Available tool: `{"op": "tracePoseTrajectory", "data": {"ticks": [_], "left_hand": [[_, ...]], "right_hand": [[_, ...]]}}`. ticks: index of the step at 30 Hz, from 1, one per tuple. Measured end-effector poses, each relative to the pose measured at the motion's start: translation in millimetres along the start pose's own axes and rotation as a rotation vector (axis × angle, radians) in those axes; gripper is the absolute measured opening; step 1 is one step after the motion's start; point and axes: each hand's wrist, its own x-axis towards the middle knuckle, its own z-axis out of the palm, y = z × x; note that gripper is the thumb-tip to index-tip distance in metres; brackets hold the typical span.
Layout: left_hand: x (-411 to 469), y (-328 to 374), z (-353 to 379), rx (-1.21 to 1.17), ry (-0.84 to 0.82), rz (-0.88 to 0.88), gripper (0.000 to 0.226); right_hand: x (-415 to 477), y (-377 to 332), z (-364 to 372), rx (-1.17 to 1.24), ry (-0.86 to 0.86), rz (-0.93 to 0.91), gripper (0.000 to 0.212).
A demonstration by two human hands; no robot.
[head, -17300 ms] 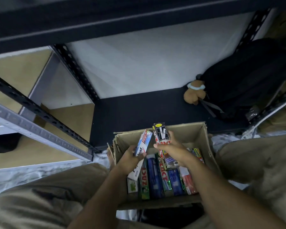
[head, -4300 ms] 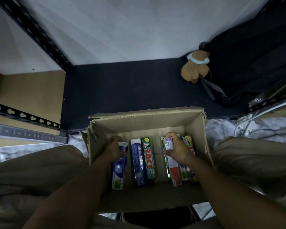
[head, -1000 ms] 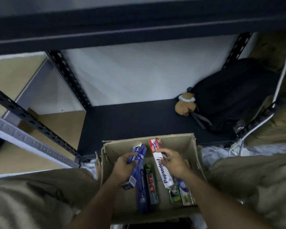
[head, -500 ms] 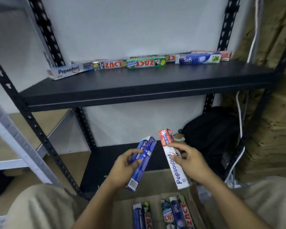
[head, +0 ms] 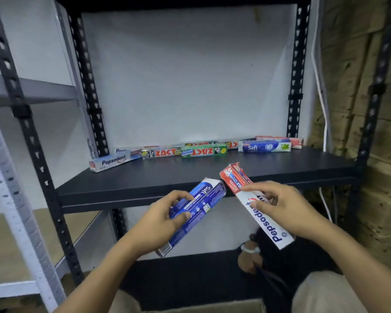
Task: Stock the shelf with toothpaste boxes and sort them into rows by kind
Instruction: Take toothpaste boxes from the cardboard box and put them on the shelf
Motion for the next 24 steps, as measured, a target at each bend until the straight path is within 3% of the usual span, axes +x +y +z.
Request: {"op": "tracePoseTrajectory", "data": {"ticks": [7, 13, 19, 24], "left_hand": [[65.5, 25.3, -35.8, 0.332, 0.022, 0.154, 0.032], [130.2, 29.2, -35.2, 0.656, -0.053, 0.228, 0.037], [189.2, 18.6, -6.3, 0.772, -0.118, 0.28, 0.039], [218.7, 3.4, 15.0, 0.813, -0.079, 0.324, 0.039]], "right_hand": [[61.4, 2.2, -44.9, -0.358, -0.002, -0.173, 0.038], [101.9, 28.4, -73.6, -0.653, -0.115, -0.069, 0.035], [136.9, 68.6, -85.8, -0.739, -0.104, -0.002, 0.044], [160.8, 98.8, -83.3, -0.697, -0.035, 0.001, 0.05]]}}
